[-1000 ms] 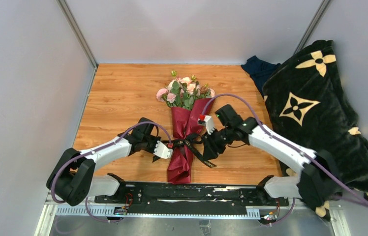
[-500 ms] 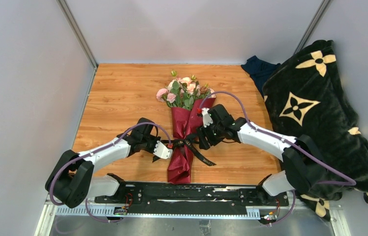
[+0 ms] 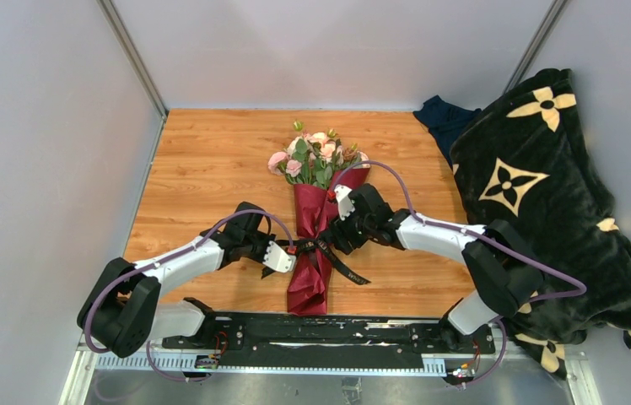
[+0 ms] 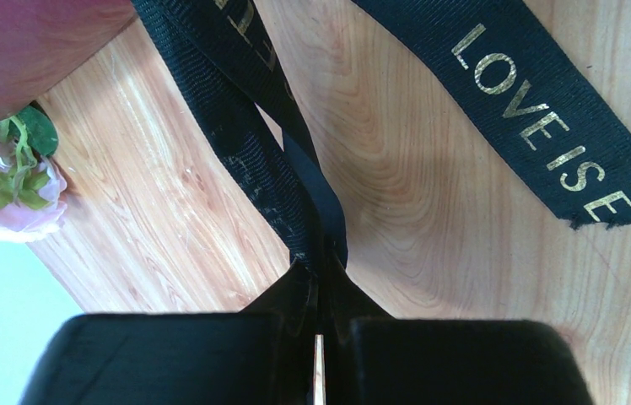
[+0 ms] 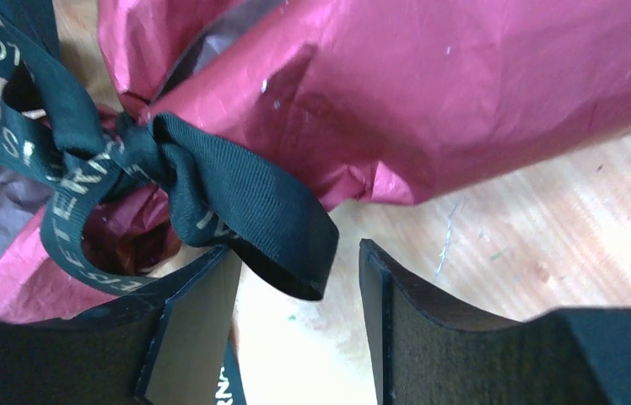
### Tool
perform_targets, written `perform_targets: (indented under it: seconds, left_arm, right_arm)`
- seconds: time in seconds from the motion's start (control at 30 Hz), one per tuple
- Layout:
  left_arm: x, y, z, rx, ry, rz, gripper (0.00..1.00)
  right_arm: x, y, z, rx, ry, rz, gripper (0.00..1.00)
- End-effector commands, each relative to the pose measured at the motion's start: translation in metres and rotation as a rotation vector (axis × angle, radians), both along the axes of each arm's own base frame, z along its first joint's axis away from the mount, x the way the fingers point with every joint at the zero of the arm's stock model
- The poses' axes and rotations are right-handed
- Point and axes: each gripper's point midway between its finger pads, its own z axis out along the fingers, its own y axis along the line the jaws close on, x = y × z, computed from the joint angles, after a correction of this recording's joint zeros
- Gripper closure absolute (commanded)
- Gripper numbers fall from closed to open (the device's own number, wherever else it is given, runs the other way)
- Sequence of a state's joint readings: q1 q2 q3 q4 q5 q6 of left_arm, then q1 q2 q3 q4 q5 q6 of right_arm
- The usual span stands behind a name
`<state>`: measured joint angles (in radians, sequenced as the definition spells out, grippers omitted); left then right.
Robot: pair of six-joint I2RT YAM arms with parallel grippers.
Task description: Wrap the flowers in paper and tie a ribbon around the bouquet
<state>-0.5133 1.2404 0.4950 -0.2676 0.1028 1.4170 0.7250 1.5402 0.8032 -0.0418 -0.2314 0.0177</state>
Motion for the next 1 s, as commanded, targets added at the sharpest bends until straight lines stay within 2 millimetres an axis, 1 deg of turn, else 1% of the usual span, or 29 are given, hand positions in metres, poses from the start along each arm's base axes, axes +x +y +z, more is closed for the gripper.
perform_targets:
  seconds: [0.0, 0.1, 0.13, 0.23, 0.3, 0.33, 0.37, 0.5, 0.57, 0.6, 0.63, 0.67, 0.73, 0.77, 0.97]
  left_arm:
    - [0.004, -0.005, 0.005, -0.014, -0.016, -0.004, 1.00]
    - [0.006, -0.005, 0.006, -0.014, -0.016, 0.001, 1.00]
    - [0.006, -0.005, 0.006, -0.015, -0.017, 0.001, 1.00]
    - [0.007, -0.006, 0.008, -0.019, -0.017, 0.003, 1.00]
    - [0.007, -0.005, 0.008, -0.017, -0.018, 0.013, 1.00]
    - [0.009, -0.005, 0.010, -0.018, -0.023, 0.024, 1.00]
    - [0.011, -0.003, 0.012, -0.017, -0.031, 0.041, 1.00]
    - [0.031, 0.007, 0.020, -0.010, -0.112, 0.122, 1.00]
    - [0.041, 0.015, 0.023, -0.012, -0.138, 0.145, 1.00]
    - [0.044, 0.020, 0.023, -0.006, -0.142, 0.153, 1.00]
    - [0.045, 0.024, 0.021, 0.004, -0.140, 0.155, 1.00]
    - [0.046, 0.028, 0.019, 0.010, -0.136, 0.155, 1.00]
    - [0.041, 0.034, 0.011, 0.031, -0.118, 0.138, 1.00]
    - [0.038, 0.036, 0.007, 0.038, -0.109, 0.130, 1.00]
    - [0.031, 0.038, -0.003, 0.048, -0.093, 0.109, 1.00]
  right_arm:
    - [0.008, 0.012, 0.003, 0.014, -0.085, 0.080, 0.43]
    - [0.005, 0.016, 0.005, 0.030, -0.087, 0.118, 0.50]
    - [0.004, 0.019, 0.008, 0.041, -0.091, 0.128, 0.55]
    - [0.003, 0.022, 0.010, 0.056, -0.083, 0.139, 0.80]
    - [0.001, 0.019, 0.010, 0.044, -0.065, 0.127, 0.92]
    - [-0.004, 0.011, 0.007, 0.013, -0.035, 0.115, 0.98]
    - [-0.007, 0.006, 0.004, -0.009, -0.014, 0.101, 1.00]
    - [-0.018, -0.022, -0.003, -0.071, 0.083, -0.005, 1.00]
    - [-0.023, -0.038, -0.008, -0.057, 0.161, -0.115, 1.00]
    - [-0.028, -0.046, -0.011, -0.039, 0.203, -0.158, 1.00]
    - [-0.029, -0.052, -0.013, -0.015, 0.235, -0.197, 1.00]
    - [-0.032, -0.057, -0.015, 0.010, 0.267, -0.237, 1.00]
    - [-0.039, -0.069, -0.021, 0.035, 0.320, -0.315, 1.00]
    - [-0.041, -0.072, -0.021, 0.045, 0.332, -0.340, 1.00]
    - [-0.053, -0.090, -0.033, 0.063, 0.412, -0.422, 1.00]
